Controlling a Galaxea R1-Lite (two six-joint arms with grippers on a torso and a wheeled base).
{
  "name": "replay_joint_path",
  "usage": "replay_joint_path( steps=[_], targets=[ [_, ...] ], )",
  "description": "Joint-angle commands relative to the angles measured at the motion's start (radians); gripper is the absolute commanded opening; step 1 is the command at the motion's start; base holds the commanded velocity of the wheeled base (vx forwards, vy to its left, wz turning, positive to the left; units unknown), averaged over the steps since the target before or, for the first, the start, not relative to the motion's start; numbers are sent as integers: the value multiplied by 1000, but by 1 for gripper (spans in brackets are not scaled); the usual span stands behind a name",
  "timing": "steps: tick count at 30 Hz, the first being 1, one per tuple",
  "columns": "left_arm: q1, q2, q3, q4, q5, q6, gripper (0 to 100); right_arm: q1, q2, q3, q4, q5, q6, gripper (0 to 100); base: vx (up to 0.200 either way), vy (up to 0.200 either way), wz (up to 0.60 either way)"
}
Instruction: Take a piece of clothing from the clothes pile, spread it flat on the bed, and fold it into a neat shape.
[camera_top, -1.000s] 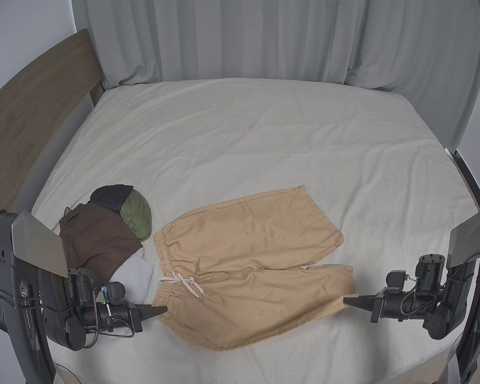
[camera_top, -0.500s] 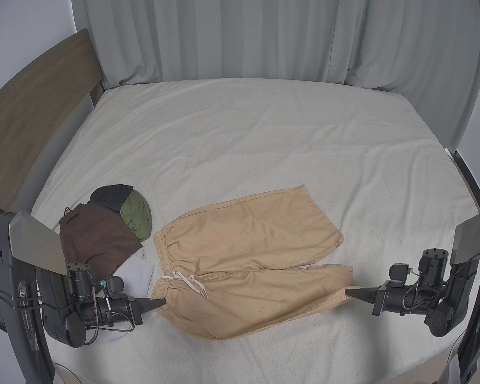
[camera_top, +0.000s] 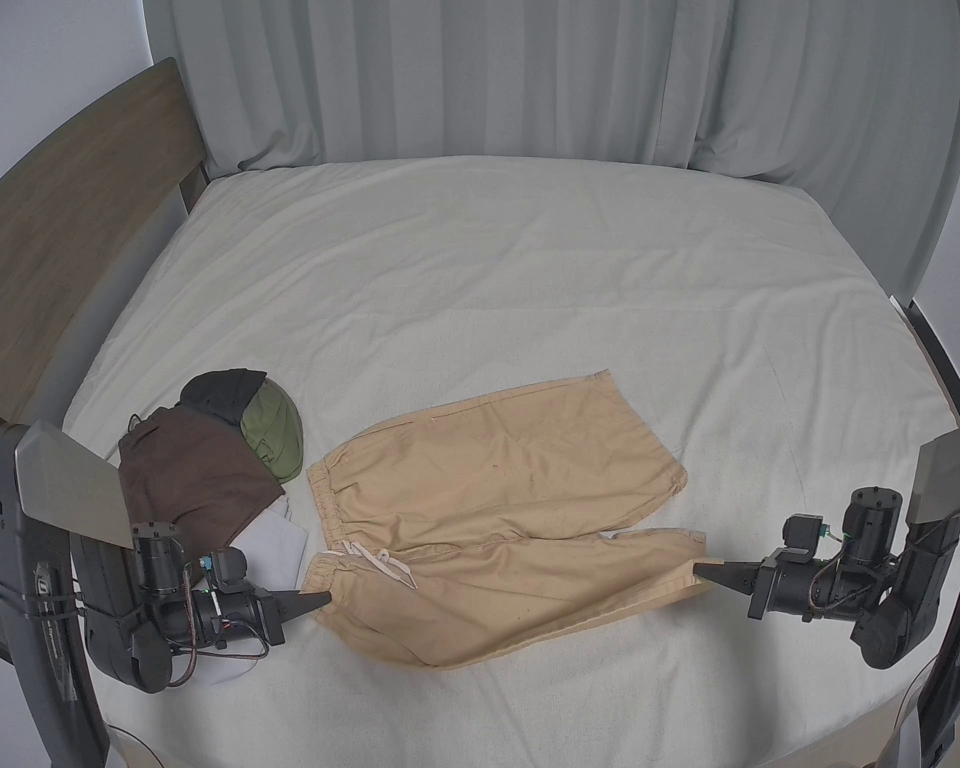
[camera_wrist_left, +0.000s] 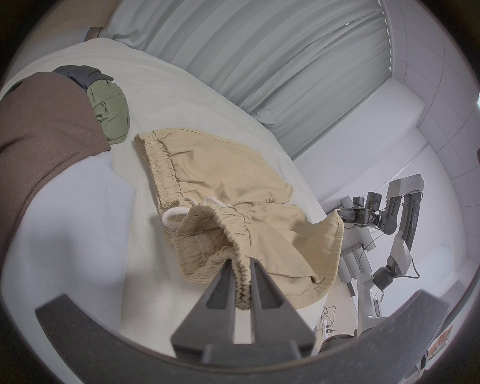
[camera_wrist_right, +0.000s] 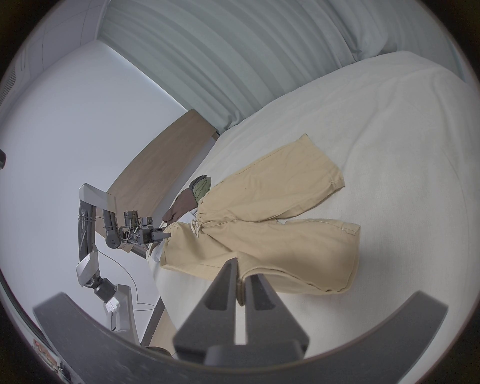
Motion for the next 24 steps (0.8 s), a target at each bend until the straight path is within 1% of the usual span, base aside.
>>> replay_joint_path(
  steps=[1,8,17,24],
  targets=[
    [1,-9,-4,-2,0,-2,0,5,-15,-4,-1,-1,1,0,0,0,0],
    [1,-43,-4,-2,0,-40,0,-3,-32,-18,-1,-3,6,0,0,0,0],
    [6,-60,-6,-2,0,-42,0,5,-38,-41,-1,-3,12,0,0,0,0],
    [6,-68,-12,-2,0,-43,0,8,-63,-84,1,-4,47,0,0,0,0]
  ],
)
